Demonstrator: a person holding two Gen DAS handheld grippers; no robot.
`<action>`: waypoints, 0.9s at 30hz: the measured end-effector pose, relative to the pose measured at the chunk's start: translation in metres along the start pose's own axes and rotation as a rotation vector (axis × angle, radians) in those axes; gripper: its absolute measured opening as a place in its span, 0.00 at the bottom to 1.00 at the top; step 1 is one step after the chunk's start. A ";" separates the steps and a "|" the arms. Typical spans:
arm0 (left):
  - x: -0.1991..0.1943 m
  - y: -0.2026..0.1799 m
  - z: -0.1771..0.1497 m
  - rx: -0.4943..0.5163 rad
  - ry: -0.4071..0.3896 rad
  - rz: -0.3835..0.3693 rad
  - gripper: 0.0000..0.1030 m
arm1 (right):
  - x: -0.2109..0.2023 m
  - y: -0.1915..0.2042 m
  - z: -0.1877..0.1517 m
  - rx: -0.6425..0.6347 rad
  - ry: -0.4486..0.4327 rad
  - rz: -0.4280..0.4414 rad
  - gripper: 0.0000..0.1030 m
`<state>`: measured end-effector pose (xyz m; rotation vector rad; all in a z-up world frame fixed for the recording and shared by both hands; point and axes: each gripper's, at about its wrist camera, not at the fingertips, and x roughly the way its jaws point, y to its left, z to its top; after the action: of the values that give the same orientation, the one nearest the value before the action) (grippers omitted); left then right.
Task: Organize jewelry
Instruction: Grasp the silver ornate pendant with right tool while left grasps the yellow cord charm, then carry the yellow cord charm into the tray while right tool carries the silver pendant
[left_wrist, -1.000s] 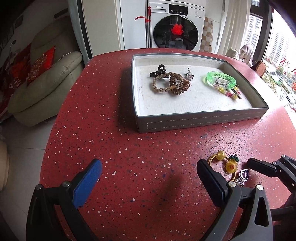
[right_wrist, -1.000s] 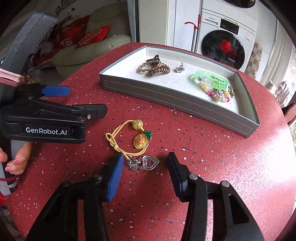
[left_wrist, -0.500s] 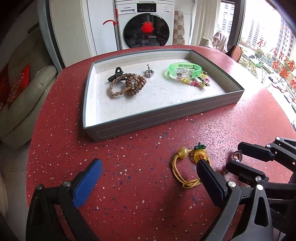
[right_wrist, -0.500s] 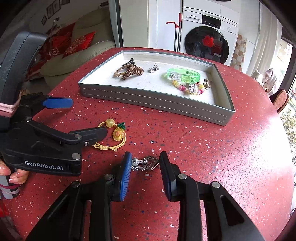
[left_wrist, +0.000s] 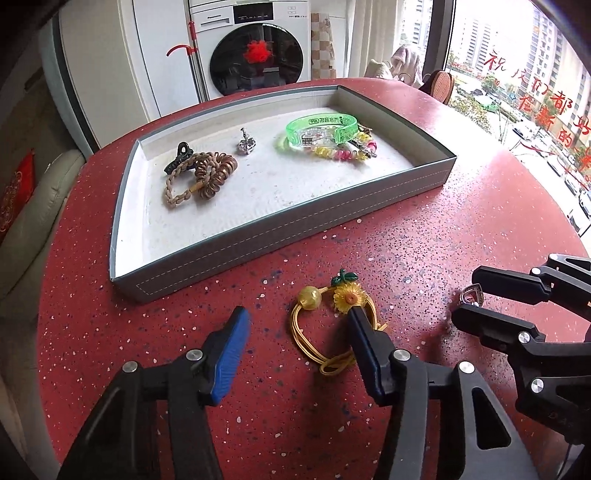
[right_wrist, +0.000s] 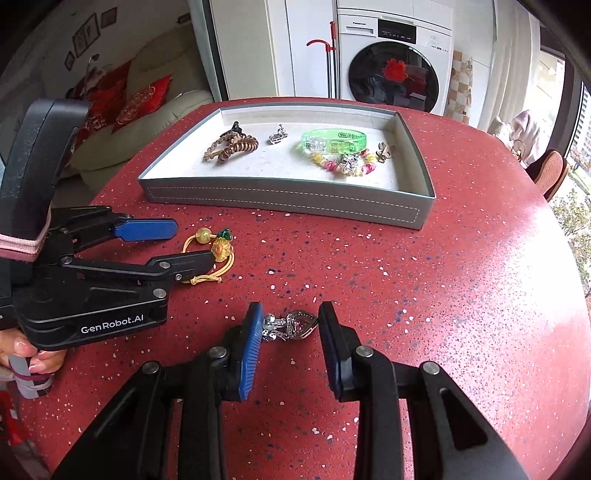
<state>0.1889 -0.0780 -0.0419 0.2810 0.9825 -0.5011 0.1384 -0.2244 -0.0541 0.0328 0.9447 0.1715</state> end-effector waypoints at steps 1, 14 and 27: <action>0.000 -0.001 0.001 0.002 0.003 -0.016 0.58 | -0.001 -0.001 0.000 0.005 -0.002 0.000 0.33; -0.017 0.011 -0.003 -0.070 -0.024 -0.061 0.20 | -0.014 -0.009 0.000 0.054 -0.026 0.019 0.33; -0.059 0.025 0.005 -0.135 -0.110 -0.059 0.20 | -0.028 -0.010 0.014 0.087 -0.056 0.051 0.33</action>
<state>0.1789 -0.0428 0.0104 0.1018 0.9147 -0.4966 0.1351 -0.2377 -0.0241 0.1417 0.8959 0.1755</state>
